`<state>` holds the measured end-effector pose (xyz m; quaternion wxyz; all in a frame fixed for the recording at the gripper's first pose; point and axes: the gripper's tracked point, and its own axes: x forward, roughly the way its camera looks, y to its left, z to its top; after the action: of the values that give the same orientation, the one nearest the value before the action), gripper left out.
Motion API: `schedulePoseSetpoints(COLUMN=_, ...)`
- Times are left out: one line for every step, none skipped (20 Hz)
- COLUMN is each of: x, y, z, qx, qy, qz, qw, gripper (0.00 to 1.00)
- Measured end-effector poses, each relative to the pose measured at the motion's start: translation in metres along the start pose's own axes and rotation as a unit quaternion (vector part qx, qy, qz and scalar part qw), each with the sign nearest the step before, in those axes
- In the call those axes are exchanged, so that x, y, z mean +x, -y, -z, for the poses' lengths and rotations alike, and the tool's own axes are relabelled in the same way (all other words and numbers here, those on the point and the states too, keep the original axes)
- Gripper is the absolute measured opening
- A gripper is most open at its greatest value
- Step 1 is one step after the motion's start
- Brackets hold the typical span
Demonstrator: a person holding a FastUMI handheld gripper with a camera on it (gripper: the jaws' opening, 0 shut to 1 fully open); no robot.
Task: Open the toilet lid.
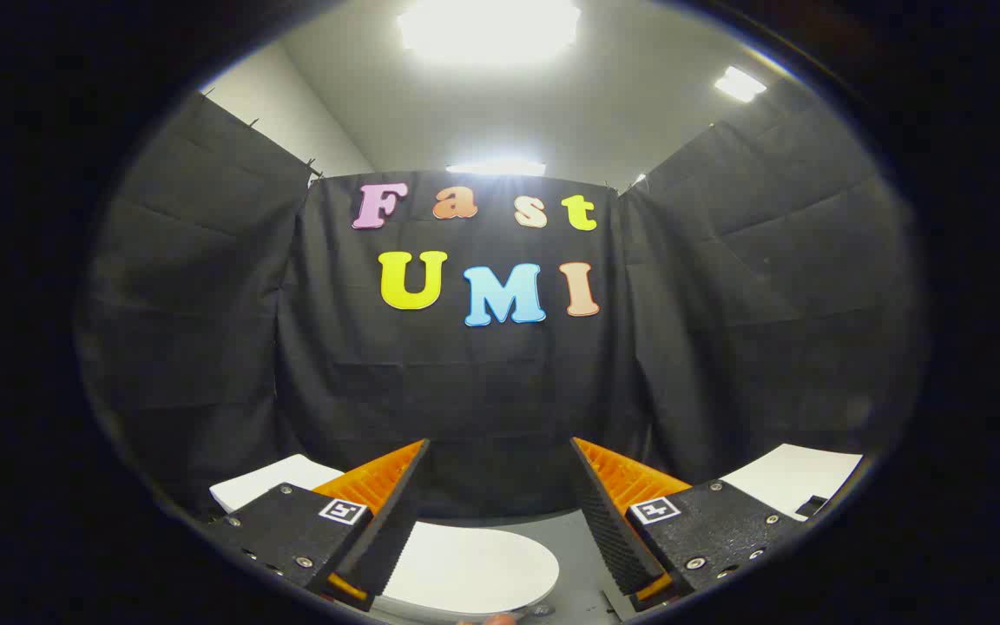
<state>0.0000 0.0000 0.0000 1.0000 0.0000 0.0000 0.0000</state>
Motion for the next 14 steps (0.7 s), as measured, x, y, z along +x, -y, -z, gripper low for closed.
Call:
schedulePoseSetpoints(x=-0.001, y=0.003, z=-0.003, qx=0.0, qy=0.004, qz=0.002, qw=1.0, gripper=0.94)
schedulePoseSetpoints(x=-0.001, y=0.01, z=-0.003, qx=-0.004, qy=0.004, qz=0.009, qw=1.0, gripper=0.94)
schedulePoseSetpoints(x=-0.001, y=0.016, z=0.0, qx=-0.01, qy=0.001, qz=0.018, qw=1.0, gripper=0.94)
schedulePoseSetpoints(x=-0.001, y=0.02, z=0.0, qx=-0.016, qy=0.001, qz=0.023, qw=1.0, gripper=0.94)
schedulePoseSetpoints(x=-0.004, y=0.021, z=0.0, qx=-0.019, qy=0.001, qz=0.026, qw=0.999, gripper=0.94)
schedulePoseSetpoints(x=-0.003, y=0.022, z=0.001, qx=-0.02, qy=-0.001, qz=0.027, qw=0.999, gripper=0.94)
schedulePoseSetpoints(x=-0.004, y=0.023, z=0.001, qx=-0.018, qy=-0.001, qz=0.027, qw=0.999, gripper=0.94)
schedulePoseSetpoints(x=-0.004, y=0.024, z=0.002, qx=-0.015, qy=-0.002, qz=0.027, qw=1.0, gripper=0.94)
schedulePoseSetpoints(x=-0.004, y=0.025, z=0.003, qx=-0.013, qy=-0.004, qz=0.028, qw=1.0, gripper=0.94)
schedulePoseSetpoints(x=-0.003, y=0.025, z=0.004, qx=-0.012, qy=-0.005, qz=0.027, qw=1.0, gripper=0.94)
schedulePoseSetpoints(x=-0.004, y=0.026, z=0.005, qx=-0.012, qy=-0.006, qz=0.026, qw=1.0, gripper=0.94)
schedulePoseSetpoints(x=-0.004, y=0.027, z=0.005, qx=-0.013, qy=-0.007, qz=0.027, qw=1.0, gripper=0.94)
schedulePoseSetpoints(x=-0.004, y=0.028, z=0.006, qx=-0.015, qy=-0.007, qz=0.028, qw=0.999, gripper=0.94)
schedulePoseSetpoints(x=-0.004, y=0.028, z=0.006, qx=-0.017, qy=-0.009, qz=0.029, qw=0.999, gripper=0.94)
